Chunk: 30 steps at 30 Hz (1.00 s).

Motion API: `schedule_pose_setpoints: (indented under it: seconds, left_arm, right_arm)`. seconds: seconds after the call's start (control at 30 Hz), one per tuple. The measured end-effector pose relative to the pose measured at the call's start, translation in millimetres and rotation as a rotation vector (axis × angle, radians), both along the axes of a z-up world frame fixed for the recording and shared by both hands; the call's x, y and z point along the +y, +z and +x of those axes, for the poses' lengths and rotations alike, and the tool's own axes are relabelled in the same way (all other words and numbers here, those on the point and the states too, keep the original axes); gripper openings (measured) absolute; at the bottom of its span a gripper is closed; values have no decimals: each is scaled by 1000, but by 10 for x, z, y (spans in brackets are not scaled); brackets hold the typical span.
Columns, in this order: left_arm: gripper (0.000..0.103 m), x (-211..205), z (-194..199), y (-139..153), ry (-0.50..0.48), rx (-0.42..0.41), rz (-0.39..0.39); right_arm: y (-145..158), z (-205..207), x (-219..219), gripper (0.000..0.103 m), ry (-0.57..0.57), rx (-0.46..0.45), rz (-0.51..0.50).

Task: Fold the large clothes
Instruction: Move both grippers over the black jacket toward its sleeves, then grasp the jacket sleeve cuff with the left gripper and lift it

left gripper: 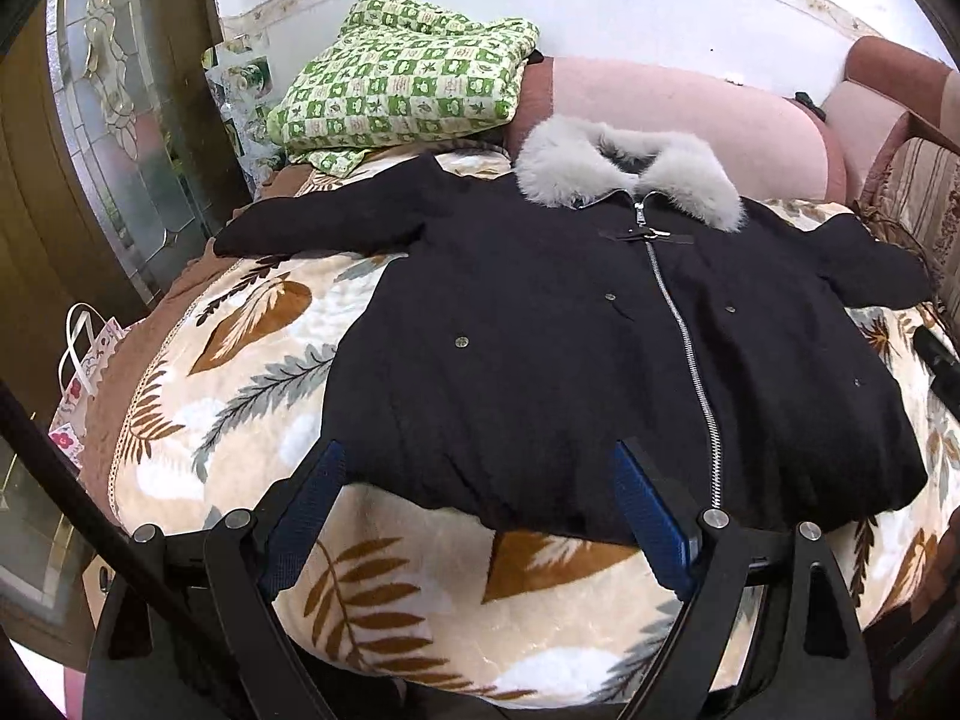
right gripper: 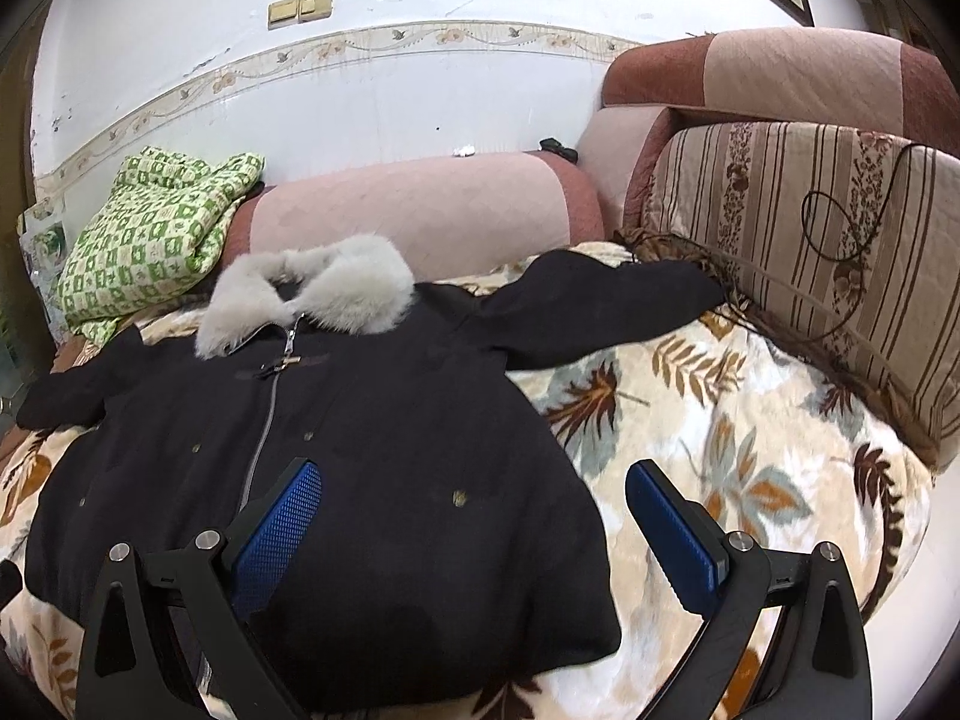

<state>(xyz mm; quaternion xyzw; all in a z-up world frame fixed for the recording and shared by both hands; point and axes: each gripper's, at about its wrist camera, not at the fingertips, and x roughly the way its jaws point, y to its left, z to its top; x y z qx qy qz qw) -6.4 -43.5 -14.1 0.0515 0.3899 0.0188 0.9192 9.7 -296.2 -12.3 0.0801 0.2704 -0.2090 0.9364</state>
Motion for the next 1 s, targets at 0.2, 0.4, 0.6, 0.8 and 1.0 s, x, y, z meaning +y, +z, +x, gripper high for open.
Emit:
schedule_pose_setpoints:
  seconds: [0.2,0.4,0.6,0.8,1.0]
  left_arm:
    - [89,77,199,-55,16,14,4]
    - [89,332,437,-146,67,49,-24]
    - [89,720,745,-193,155,53,0]
    - [89,1212,1160,-198,235,54,13]
    - [87,1958,1778,-135,296,25,-38]
  right_arm:
    - [63,172,-31,102,4,-6,-17]
    - [-14,401,76,102,25,13,-69]
    - [-264,609,209,102,69,71,-94]
    - [-460,709,260,102,102,116,-124]
    - [-594,784,266,102,115,154,-112]
